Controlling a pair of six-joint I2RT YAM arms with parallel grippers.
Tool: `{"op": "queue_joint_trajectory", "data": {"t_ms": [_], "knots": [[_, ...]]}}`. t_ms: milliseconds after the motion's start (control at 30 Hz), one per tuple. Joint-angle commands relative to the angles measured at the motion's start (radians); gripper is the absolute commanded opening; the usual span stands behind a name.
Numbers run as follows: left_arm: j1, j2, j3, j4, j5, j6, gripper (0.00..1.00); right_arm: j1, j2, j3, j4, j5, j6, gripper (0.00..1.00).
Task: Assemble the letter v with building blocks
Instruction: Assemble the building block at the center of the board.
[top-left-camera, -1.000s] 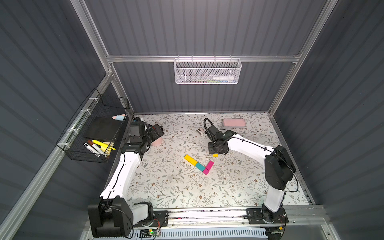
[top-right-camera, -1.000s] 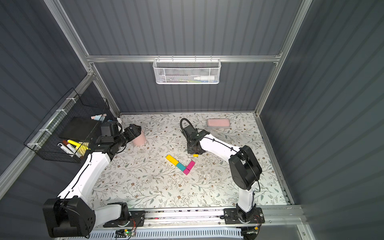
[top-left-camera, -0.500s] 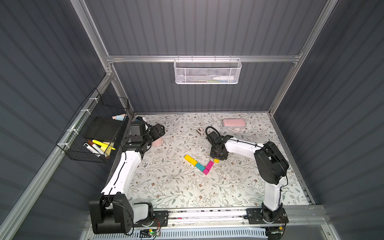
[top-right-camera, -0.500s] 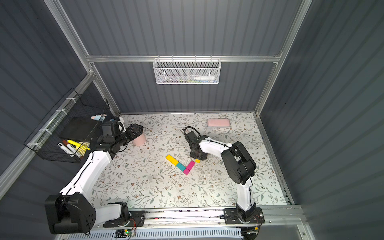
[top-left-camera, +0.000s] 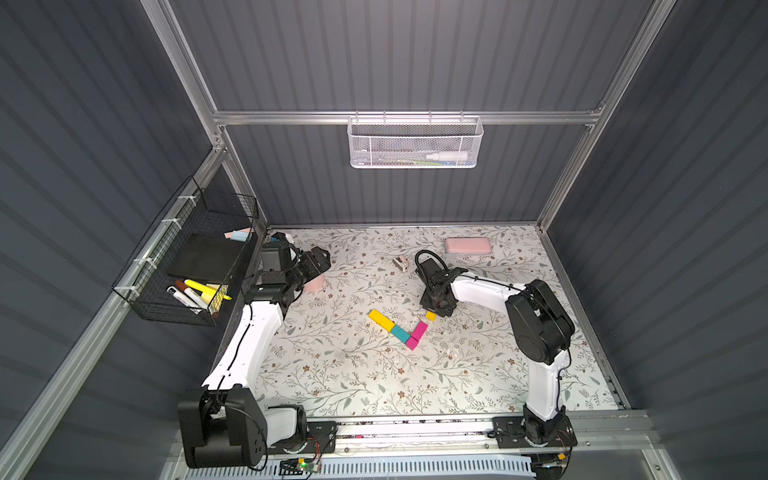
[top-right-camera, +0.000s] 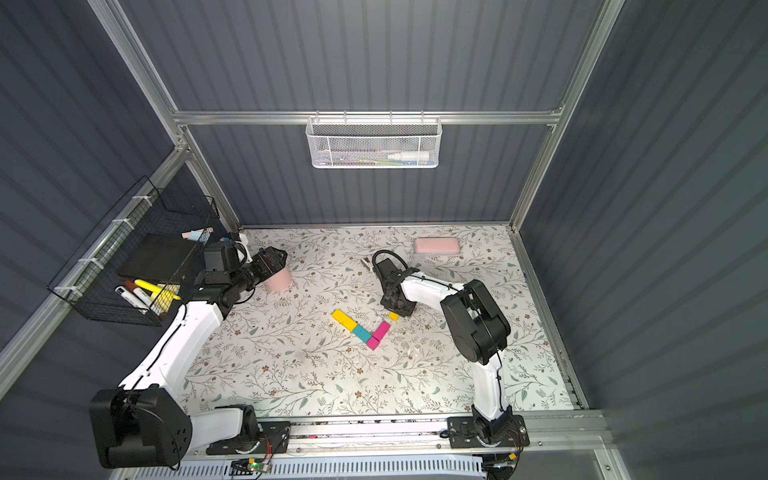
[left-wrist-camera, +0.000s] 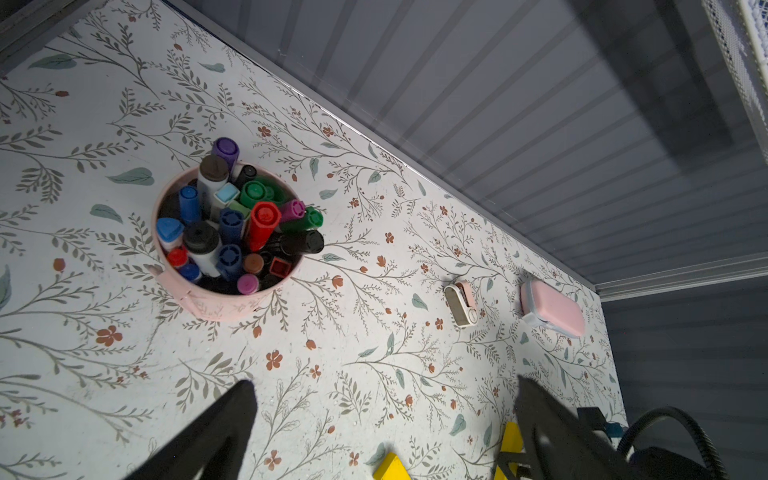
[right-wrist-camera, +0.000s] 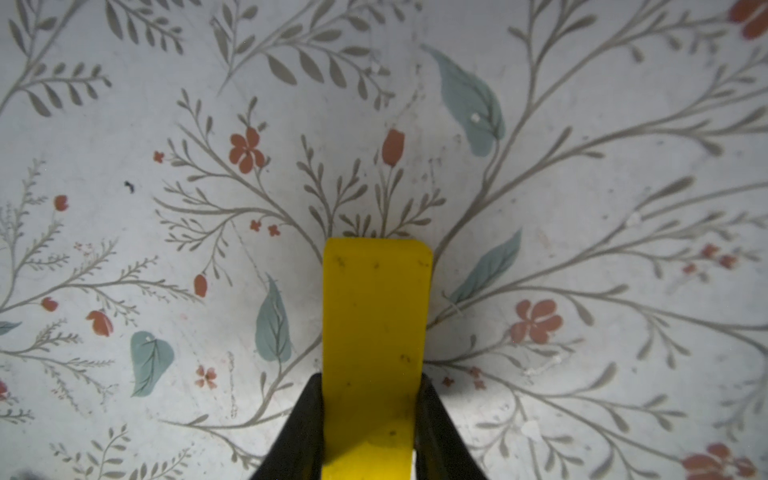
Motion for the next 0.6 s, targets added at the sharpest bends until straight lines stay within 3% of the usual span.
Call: {"op": "queue_joint_trajectory", "data": {"t_ms": [0, 400, 567], "knots": [[0.007, -0.004, -0.017, 0.014, 0.014, 0.012, 0.99, -0.002, 0.046, -0.006, -0.015, -0.036, 0.051, 0.06], [0.007, -0.022, -0.024, 0.016, 0.014, 0.010, 1.00, 0.003, 0.034, -0.004, -0.048, -0.056, 0.029, 0.05], [0.007, -0.027, -0.026, 0.016, 0.014, 0.010, 0.99, 0.005, 0.027, -0.003, -0.061, -0.052, 0.026, 0.23]]}}
